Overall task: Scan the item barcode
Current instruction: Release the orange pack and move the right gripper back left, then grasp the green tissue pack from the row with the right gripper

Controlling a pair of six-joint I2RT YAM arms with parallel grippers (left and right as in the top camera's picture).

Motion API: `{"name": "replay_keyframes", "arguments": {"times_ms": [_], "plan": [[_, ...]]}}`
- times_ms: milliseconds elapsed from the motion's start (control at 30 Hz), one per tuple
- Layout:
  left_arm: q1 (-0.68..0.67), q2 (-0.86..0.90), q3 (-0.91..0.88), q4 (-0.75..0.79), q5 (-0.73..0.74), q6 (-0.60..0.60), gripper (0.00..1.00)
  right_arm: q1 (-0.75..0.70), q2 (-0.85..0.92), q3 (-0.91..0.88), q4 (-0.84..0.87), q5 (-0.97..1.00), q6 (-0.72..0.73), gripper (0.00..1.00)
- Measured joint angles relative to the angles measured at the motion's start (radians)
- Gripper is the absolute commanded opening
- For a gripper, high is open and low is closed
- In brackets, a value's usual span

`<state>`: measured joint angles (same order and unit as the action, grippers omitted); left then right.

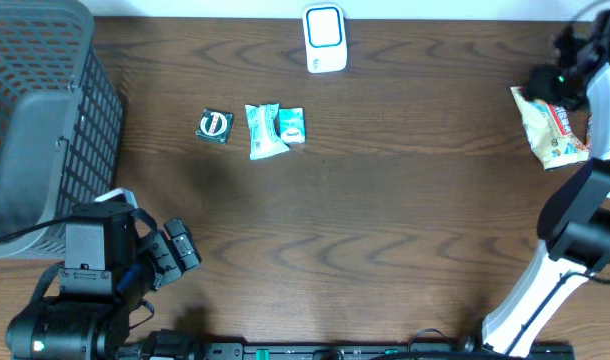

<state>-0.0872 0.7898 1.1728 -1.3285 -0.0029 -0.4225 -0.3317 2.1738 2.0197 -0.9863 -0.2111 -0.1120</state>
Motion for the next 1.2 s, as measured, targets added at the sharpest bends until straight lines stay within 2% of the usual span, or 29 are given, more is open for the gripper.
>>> {"name": "replay_keyframes", "arguments": {"times_ms": [33,133,167,333,500,533,667,767,800,967,1100,1200], "plan": [[0.000,0.000,0.000,0.000,0.000,0.000,0.98,0.016,-0.021,0.000,-0.001,-0.063,0.014,0.68],[0.000,0.000,0.000,0.000,0.000,0.000,0.98,0.070,-0.072,0.000,-0.006,-0.243,0.072,0.94],[0.000,0.000,0.000,0.000,0.000,0.000,0.98,0.085,-0.081,0.001,-0.014,-0.289,0.090,0.99],[0.000,0.000,0.000,0.000,0.000,0.000,0.98,0.216,-0.086,-0.015,-0.080,-0.452,0.172,0.99],[0.000,0.000,0.000,0.000,0.000,0.000,0.98,0.368,-0.075,-0.020,-0.103,-0.469,0.193,0.99],[0.000,0.000,0.000,0.000,0.000,0.000,0.98,0.402,-0.069,-0.020,-0.097,-0.461,0.200,0.99],[0.000,0.000,0.000,0.000,0.000,0.000,0.98,0.523,-0.034,-0.020,-0.053,-0.368,0.274,0.85],[0.000,0.000,0.000,0.000,0.000,0.000,0.98,0.622,0.005,-0.022,0.022,-0.250,0.387,0.78],[0.000,0.000,0.000,0.000,0.000,0.000,0.98,0.635,0.012,-0.022,0.038,-0.241,0.394,0.77],[0.000,0.000,0.000,0.000,0.000,0.000,0.98,0.727,0.084,-0.023,0.152,-0.180,0.493,0.59],[0.000,0.000,0.000,0.000,0.000,0.000,0.98,0.765,0.147,-0.023,0.182,-0.161,0.569,0.54],[0.000,0.000,0.000,0.000,0.000,0.000,0.98,0.776,0.197,-0.023,0.203,-0.158,0.601,0.43]]}}
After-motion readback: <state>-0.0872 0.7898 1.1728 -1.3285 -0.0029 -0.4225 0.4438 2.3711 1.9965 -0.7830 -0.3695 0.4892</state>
